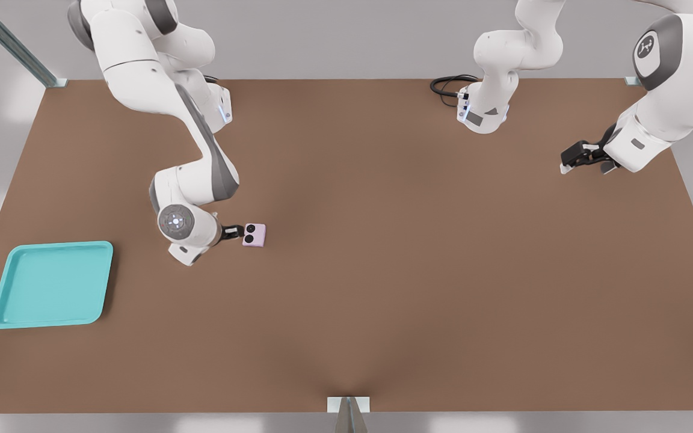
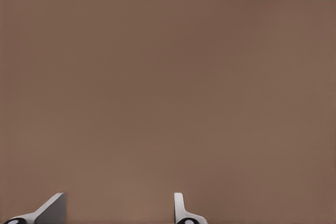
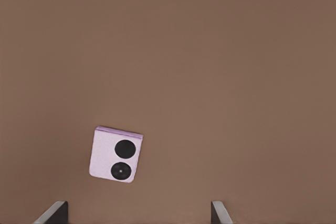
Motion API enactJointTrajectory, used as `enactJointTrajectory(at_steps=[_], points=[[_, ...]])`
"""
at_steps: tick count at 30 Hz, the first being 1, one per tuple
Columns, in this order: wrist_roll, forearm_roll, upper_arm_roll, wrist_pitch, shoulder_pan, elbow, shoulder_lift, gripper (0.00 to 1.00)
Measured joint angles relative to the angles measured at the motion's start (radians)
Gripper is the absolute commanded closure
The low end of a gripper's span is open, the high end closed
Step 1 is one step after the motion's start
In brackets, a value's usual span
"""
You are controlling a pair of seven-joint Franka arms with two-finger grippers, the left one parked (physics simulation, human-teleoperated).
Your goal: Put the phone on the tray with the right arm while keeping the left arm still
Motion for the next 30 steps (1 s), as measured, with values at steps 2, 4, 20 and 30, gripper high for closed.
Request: enactJointTrajectory(at_steps=[2,4,20,30], points=[[0.056,0.000,0.030,0.064,0.002,-0.038,0.010,0.00],[0.115,-0.001,0.054,0.111,0.008,-0.051,0.029,0.00],[0.500,-0.039,0.075,0.511,0.036,-0.339,0.083,0.00],[0.547,-0.042,0.094,0.638,-0.011,-0.369,0.095,0.00]])
